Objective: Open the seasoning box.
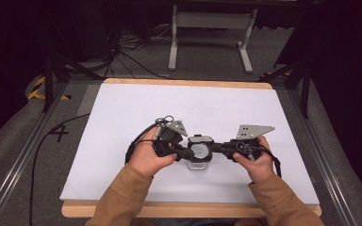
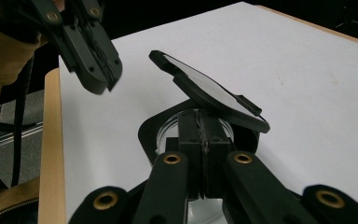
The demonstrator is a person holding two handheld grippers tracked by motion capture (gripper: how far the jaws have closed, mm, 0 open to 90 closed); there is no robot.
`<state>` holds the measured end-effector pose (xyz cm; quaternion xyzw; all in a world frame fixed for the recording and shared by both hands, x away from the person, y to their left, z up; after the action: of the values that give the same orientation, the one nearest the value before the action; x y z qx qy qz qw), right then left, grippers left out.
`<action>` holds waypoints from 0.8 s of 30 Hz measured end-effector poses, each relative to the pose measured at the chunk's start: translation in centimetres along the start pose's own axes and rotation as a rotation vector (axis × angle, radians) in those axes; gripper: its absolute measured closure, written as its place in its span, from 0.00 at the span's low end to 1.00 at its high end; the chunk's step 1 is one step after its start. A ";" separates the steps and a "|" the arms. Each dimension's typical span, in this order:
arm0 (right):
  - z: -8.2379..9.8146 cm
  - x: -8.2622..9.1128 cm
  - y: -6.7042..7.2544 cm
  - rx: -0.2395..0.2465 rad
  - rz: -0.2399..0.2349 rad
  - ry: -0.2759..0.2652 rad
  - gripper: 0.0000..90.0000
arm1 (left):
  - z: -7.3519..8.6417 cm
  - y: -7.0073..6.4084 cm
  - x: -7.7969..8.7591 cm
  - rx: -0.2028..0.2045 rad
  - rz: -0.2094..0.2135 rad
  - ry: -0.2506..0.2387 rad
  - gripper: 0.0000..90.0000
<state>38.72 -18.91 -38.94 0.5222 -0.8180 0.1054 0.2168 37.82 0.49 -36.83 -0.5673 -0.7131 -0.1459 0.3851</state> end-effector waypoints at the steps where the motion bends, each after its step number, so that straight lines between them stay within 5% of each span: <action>1: 0.0 0.0 0.0 0.000 0.001 -0.001 1.00 | 0.0 0.1 -0.2 0.006 -0.006 0.003 0.95; 12: 0.4 -0.1 0.2 -0.004 -0.001 0.009 1.00 | -0.8 1.4 -0.5 0.047 -0.096 -0.116 0.99; 24: 1.7 -0.6 0.8 -0.004 0.004 0.070 1.00 | -1.7 2.2 0.1 0.061 -0.101 -0.182 0.95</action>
<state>37.81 -18.77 -40.70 0.5162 -0.8111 0.1224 0.2463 40.52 0.16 -36.20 -0.5295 -0.7770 -0.0911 0.3279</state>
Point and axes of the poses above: each handheld gripper's, and its own axes: x roughly backward along the jaws, z roughly out of its underside, y roughly to its left, the point moved 5 cm from there along -x, roughly forward along the jaws, and after that the axes turned 2 degrees about x, right-handed, at the moved point
